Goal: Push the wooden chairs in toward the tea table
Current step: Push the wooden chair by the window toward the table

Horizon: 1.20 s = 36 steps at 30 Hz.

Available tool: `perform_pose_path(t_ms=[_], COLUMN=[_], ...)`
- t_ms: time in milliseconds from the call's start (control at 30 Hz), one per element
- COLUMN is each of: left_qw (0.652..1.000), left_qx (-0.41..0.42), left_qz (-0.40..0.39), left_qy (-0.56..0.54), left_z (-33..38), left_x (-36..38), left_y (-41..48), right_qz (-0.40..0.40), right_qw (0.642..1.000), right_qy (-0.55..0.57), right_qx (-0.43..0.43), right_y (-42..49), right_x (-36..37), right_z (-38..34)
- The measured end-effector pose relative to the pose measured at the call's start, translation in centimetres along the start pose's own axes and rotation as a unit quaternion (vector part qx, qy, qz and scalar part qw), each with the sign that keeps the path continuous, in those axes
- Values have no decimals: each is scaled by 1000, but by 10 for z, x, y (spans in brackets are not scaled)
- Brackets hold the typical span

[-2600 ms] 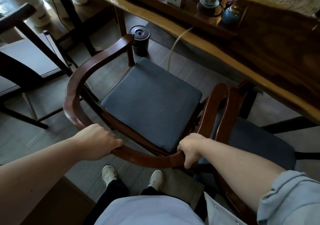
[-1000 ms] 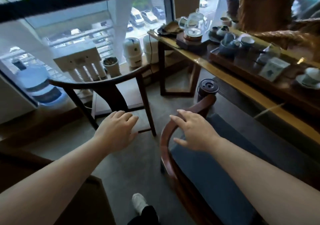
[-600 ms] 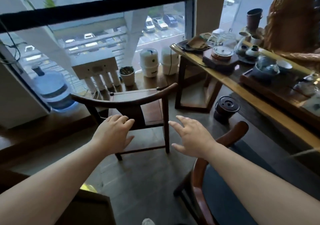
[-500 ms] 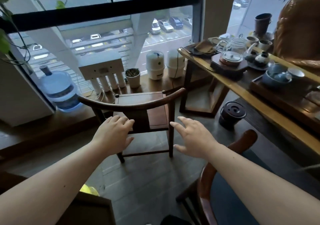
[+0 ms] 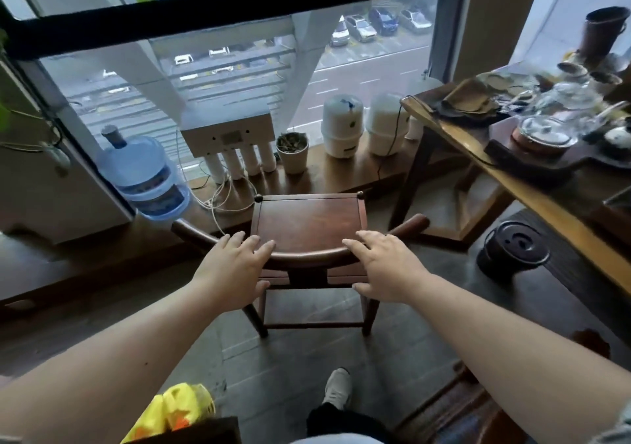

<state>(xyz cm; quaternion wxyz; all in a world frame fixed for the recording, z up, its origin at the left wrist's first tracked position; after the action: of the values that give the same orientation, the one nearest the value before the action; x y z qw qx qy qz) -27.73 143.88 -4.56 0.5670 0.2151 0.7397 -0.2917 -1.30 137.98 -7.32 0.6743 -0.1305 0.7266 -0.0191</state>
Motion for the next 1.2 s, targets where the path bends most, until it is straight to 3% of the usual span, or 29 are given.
perform_pose_path(t_ms=[533,833,1200], left_qw=[988,974,972], left_qx=[24,89,154], left_qz=[-145,-176,-162], left_qy=[-40,-113,-66], left_z=[-58,-65,-72], left_x=[75,84,90], left_y=[69,88,93], right_qz=[-226,-311,-286], right_qw=[973,950,957], right_qy=[-17,13,-26], right_qx=[-54,4,39], right_y=[110,119,116], right_x=[35,33,28], right_z=[13,14,3])
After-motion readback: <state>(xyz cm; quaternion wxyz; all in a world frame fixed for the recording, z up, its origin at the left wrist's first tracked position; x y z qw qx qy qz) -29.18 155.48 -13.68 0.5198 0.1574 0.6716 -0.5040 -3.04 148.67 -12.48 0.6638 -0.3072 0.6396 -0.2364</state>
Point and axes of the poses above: each hand's wrist, its own y-axis towards the middle knuckle, its own x-axis out of the palm, z = x × y, the point moved 3 cm from there along y, towards the middle knuckle, and after that the axes turned 3 degrees about x, right-handed, at the moved point
